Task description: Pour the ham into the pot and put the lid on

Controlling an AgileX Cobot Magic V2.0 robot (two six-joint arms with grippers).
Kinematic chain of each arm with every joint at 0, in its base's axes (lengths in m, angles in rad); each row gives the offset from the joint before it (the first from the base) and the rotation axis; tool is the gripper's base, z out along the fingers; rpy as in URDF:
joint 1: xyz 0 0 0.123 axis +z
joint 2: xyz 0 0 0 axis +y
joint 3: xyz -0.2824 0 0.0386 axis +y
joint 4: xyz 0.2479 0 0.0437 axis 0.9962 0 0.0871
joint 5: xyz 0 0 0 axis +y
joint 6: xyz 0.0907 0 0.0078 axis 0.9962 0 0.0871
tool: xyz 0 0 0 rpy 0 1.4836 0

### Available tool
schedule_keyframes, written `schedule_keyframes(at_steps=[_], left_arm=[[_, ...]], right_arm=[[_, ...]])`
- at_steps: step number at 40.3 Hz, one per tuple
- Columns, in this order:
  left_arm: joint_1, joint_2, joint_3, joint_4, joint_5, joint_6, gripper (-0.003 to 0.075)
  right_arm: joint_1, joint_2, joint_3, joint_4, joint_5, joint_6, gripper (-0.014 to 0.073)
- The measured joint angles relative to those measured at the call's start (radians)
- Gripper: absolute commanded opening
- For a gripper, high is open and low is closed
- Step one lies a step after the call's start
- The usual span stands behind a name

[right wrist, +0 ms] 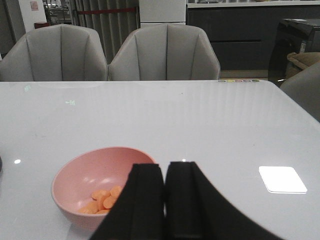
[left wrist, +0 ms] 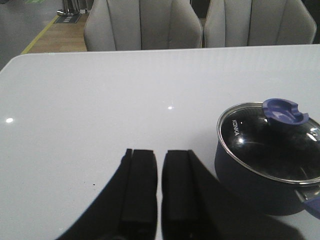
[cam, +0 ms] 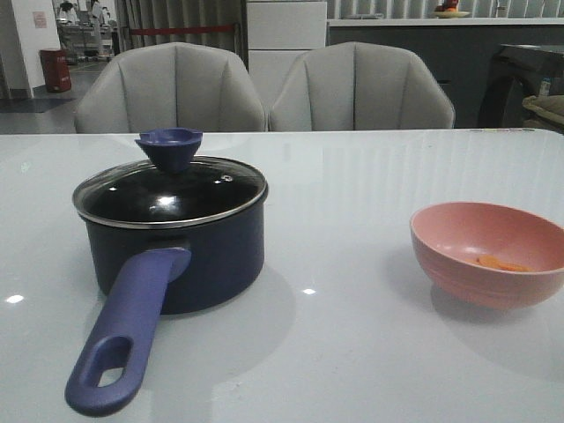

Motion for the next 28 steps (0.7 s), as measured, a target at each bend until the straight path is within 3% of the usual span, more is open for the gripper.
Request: schedule_keyframes(at_steps=[3, 14, 28], left_arm=[[0.000, 0.000, 0.000, 0.001, 0.000, 0.000, 0.0208], [0.000, 0.000, 0.000, 0.001, 0.004, 0.000, 0.0604], [0.000, 0.000, 0.004, -0.022, 0.010, 0.000, 0.0606]], right_arm=[[0.000, 0.000, 0.000, 0.000, 0.000, 0.000, 0.0158], [0.000, 0.000, 0.000, 0.000, 0.000, 0.000, 0.0158], [0.000, 0.000, 0.000, 0.000, 0.000, 0.000, 0.0158]])
